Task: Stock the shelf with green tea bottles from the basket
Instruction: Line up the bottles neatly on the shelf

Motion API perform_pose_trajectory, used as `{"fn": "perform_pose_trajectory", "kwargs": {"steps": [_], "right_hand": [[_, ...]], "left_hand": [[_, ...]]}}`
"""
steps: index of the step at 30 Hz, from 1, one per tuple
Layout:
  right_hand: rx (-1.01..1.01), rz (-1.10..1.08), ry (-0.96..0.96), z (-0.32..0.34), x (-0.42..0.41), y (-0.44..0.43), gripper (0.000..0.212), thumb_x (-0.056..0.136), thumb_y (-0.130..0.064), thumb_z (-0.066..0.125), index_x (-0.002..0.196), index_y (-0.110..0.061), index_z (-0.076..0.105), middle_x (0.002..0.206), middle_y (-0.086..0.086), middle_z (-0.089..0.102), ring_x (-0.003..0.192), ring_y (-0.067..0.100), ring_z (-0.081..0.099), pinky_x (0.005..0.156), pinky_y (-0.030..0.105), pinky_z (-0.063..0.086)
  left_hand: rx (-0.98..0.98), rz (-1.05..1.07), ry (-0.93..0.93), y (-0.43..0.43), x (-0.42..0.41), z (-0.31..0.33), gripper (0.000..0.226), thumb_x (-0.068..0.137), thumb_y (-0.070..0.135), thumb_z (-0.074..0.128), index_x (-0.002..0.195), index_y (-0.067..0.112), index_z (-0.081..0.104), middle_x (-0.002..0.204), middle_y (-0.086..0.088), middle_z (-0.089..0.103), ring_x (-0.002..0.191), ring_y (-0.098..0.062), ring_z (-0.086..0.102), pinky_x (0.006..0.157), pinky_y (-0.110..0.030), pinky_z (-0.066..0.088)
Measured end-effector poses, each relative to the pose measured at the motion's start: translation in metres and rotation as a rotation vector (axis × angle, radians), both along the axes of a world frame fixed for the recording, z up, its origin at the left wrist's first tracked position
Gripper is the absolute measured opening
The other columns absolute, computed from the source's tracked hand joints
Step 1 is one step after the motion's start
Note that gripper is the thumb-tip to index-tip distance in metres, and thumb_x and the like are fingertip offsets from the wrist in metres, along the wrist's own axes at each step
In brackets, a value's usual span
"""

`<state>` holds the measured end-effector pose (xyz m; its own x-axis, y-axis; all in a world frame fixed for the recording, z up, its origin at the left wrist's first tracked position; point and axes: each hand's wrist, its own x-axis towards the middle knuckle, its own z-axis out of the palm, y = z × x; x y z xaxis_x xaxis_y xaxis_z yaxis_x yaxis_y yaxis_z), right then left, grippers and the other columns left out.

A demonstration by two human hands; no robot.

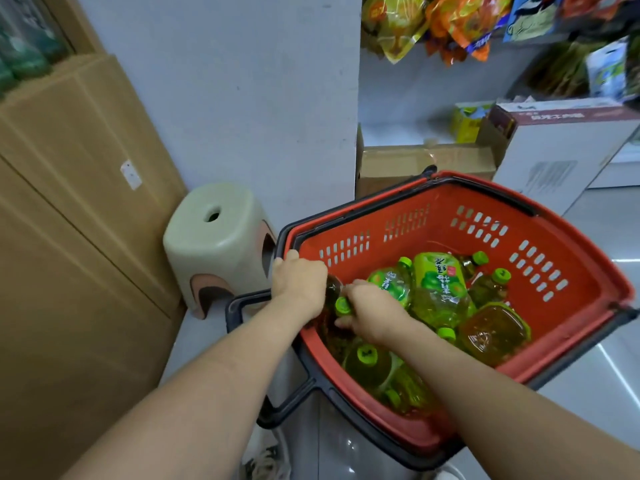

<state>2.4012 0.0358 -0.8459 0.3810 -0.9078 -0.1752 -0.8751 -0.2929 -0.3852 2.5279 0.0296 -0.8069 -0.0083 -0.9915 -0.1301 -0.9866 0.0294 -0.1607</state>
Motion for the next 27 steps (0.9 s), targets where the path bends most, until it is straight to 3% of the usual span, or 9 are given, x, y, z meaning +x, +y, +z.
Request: {"fn": "perform_pose_trajectory", "kwargs": {"steps": [5, 9, 10, 12, 14, 16, 18, 22, 27], "right_hand": [[-0.023, -0.129, -0.292, 0.068, -0.036, -0.008, 0.04, 0.085, -0.035, 0.067, 0.112, -0.009, 0.054, 0.111, 0.011, 0.063, 0.104, 0.029, 0.059, 0.087, 0.036, 0.047], [-0.205, -0.108, -0.71, 0.149, -0.041, 0.009, 0.026, 0.087, -0.034, 0.065, 0.101, -0.014, 0.059, 0.092, 0.0, 0.067, 0.085, 0.015, 0.066, 0.078, 0.039, 0.055], [-0.241, -0.139, -0.899, 0.168, -0.043, 0.015, 0.029, 0.087, -0.037, 0.064, 0.106, -0.016, 0.058, 0.092, -0.002, 0.068, 0.084, 0.012, 0.066, 0.076, 0.038, 0.055], [-0.205, -0.174, -1.197, 0.189, -0.045, 0.028, 0.052, 0.081, -0.056, 0.06, 0.123, -0.028, 0.048, 0.106, -0.003, 0.065, 0.093, 0.011, 0.063, 0.071, 0.035, 0.05], [-0.075, -0.216, -1.287, 0.181, -0.036, 0.048, 0.069, 0.068, -0.061, 0.066, 0.127, -0.032, 0.045, 0.117, -0.007, 0.064, 0.101, 0.011, 0.062, 0.075, 0.03, 0.049], [-0.037, -0.282, -1.302, 0.16, -0.015, 0.065, 0.053, 0.063, -0.036, 0.085, 0.107, -0.022, 0.059, 0.1, -0.005, 0.072, 0.091, 0.011, 0.068, 0.076, 0.03, 0.053], [-0.09, -0.339, -1.246, 0.148, 0.006, 0.075, 0.039, 0.066, -0.02, 0.085, 0.098, -0.018, 0.064, 0.09, -0.002, 0.074, 0.082, 0.007, 0.069, 0.077, 0.026, 0.053], [0.025, -0.406, -1.398, 0.157, 0.016, 0.084, 0.05, 0.058, -0.042, 0.084, 0.097, -0.018, 0.066, 0.092, 0.005, 0.074, 0.088, 0.023, 0.07, 0.087, 0.046, 0.056], [0.23, -0.337, -1.528, 0.2, 0.03, 0.101, 0.063, 0.054, -0.046, 0.084, 0.104, -0.014, 0.062, 0.09, 0.011, 0.07, 0.079, 0.029, 0.068, 0.079, 0.046, 0.056]], "left_hand": [[-0.129, 0.036, 0.297, 0.0, 0.017, 0.018, 0.017, 0.079, 0.03, 0.052, 0.082, 0.015, 0.046, 0.08, -0.005, 0.053, 0.098, -0.03, 0.045, 0.073, -0.038, 0.03], [-0.522, -0.104, 0.527, 0.012, 0.035, 0.077, 0.045, 0.078, 0.058, 0.043, 0.082, 0.014, 0.053, 0.078, -0.006, 0.061, 0.084, -0.032, 0.053, 0.073, -0.039, 0.04], [-0.637, -0.144, 0.7, 0.018, 0.042, 0.099, 0.05, 0.075, 0.063, 0.044, 0.082, 0.016, 0.057, 0.074, -0.002, 0.059, 0.079, -0.028, 0.053, 0.073, -0.039, 0.042], [-0.705, -0.147, 1.352, 0.04, 0.054, 0.137, 0.057, 0.066, 0.071, 0.06, 0.094, 0.02, 0.059, 0.083, 0.004, 0.062, 0.081, -0.017, 0.058, 0.074, -0.039, 0.047], [-0.298, -0.048, 1.919, 0.064, 0.055, 0.144, 0.088, 0.054, 0.072, 0.072, 0.123, 0.022, 0.051, 0.114, 0.001, 0.065, 0.102, -0.016, 0.062, 0.083, -0.045, 0.05], [-0.061, 0.066, 1.938, 0.086, 0.037, 0.123, 0.082, 0.055, 0.057, 0.079, 0.125, 0.023, 0.053, 0.125, -0.003, 0.063, 0.113, -0.025, 0.061, 0.091, -0.053, 0.049], [-0.193, 0.229, 1.869, 0.097, 0.025, 0.112, 0.053, 0.061, 0.041, 0.076, 0.107, 0.017, 0.065, 0.114, -0.01, 0.069, 0.106, -0.028, 0.065, 0.094, -0.049, 0.049], [-0.399, 0.208, 1.922, 0.102, 0.034, 0.128, 0.021, 0.075, 0.031, 0.069, 0.086, 0.013, 0.069, 0.092, -0.008, 0.073, 0.089, -0.026, 0.068, 0.084, -0.042, 0.054], [-0.439, 0.283, 2.243, 0.137, 0.051, 0.158, 0.034, 0.075, 0.028, 0.066, 0.097, 0.003, 0.061, 0.083, -0.015, 0.065, 0.075, -0.028, 0.065, 0.076, -0.04, 0.054]]}}
